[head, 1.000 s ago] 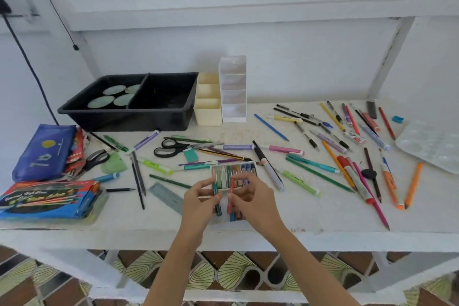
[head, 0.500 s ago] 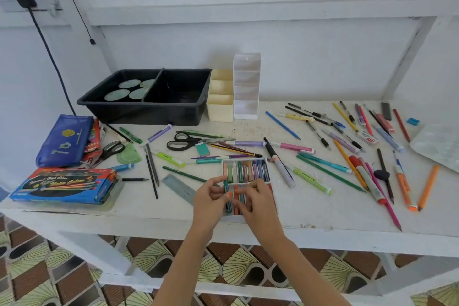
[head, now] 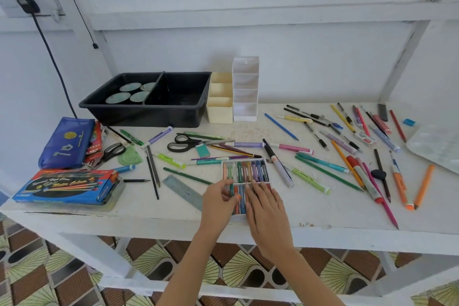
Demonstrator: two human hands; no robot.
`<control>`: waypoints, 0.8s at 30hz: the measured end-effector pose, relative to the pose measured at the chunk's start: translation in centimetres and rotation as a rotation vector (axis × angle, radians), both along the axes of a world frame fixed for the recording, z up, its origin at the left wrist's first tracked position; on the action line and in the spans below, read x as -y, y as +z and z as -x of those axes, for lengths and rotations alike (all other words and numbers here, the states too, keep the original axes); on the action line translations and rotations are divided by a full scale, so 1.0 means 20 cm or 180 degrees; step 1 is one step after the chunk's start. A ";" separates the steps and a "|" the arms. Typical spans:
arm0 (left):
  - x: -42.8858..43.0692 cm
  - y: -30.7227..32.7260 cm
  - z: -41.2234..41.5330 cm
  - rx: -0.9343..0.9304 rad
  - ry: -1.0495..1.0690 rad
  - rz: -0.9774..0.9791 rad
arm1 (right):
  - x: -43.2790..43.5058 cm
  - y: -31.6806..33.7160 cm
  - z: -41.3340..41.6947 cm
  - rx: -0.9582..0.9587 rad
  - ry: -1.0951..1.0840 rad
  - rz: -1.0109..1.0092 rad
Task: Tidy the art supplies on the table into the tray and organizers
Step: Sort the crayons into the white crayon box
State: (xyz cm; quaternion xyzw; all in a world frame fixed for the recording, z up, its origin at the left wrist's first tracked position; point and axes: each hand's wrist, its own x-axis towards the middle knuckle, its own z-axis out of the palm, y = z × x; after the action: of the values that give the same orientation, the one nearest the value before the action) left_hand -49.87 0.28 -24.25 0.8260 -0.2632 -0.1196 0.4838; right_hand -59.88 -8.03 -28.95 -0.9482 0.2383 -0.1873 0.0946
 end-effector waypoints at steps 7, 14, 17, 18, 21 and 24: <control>0.00 -0.05 0.03 0.0577 0.0096 -0.0334 | 0.00 0.00 0.00 -0.0161 -0.0034 0.0115; -0.08 -0.13 0.02 0.1035 -0.0025 -0.0814 | 0.00 0.00 0.00 -0.0100 -0.0050 0.0138; -0.09 -0.13 0.03 0.1083 0.0064 -0.0874 | -0.01 0.01 0.00 -0.0133 -0.0054 0.0123; -0.08 -0.13 0.03 0.1085 0.0075 -0.0895 | -0.01 0.01 0.00 -0.0132 -0.0051 0.0125; -0.08 -0.13 0.04 0.1155 0.0024 -0.0883 | 0.00 0.01 0.00 -0.0119 -0.0043 0.0136; -0.09 -0.16 0.05 0.1266 -0.0203 -0.0759 | 0.00 0.00 0.00 -0.0139 -0.0050 0.0112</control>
State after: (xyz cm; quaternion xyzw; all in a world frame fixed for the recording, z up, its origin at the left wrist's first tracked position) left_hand -50.88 2.08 -27.37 0.8759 -0.3634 0.0001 0.3173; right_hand -59.86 -7.97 -28.88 -0.9517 0.2444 -0.1715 0.0712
